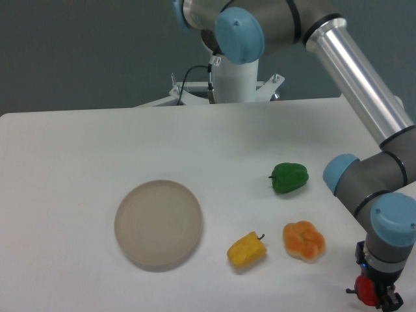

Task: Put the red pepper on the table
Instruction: 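Lift the held red pepper with the gripper and move it toward the green pepper, then lower the red pepper onto the table beside the green pepper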

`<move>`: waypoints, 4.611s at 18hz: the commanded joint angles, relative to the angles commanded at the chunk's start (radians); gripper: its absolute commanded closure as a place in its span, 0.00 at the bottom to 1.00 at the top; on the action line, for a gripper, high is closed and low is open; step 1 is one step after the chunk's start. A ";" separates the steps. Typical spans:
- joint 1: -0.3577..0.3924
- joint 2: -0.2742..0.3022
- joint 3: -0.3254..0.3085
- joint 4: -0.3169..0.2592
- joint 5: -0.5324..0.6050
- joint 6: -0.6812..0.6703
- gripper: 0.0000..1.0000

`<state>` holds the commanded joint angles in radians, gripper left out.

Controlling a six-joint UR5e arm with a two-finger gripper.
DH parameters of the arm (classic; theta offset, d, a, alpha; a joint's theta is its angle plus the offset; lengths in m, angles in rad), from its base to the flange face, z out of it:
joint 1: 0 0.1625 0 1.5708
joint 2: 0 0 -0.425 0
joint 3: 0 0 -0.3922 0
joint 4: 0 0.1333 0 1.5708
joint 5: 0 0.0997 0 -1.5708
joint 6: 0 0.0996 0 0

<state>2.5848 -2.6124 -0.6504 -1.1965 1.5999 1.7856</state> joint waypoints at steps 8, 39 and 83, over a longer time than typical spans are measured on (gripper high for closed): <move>0.015 0.052 -0.080 -0.005 -0.006 0.002 0.44; 0.147 0.416 -0.692 -0.005 -0.032 0.268 0.43; 0.192 0.373 -0.684 -0.014 -0.167 0.181 0.21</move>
<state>2.7765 -2.2396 -1.3346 -1.2103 1.4327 1.9666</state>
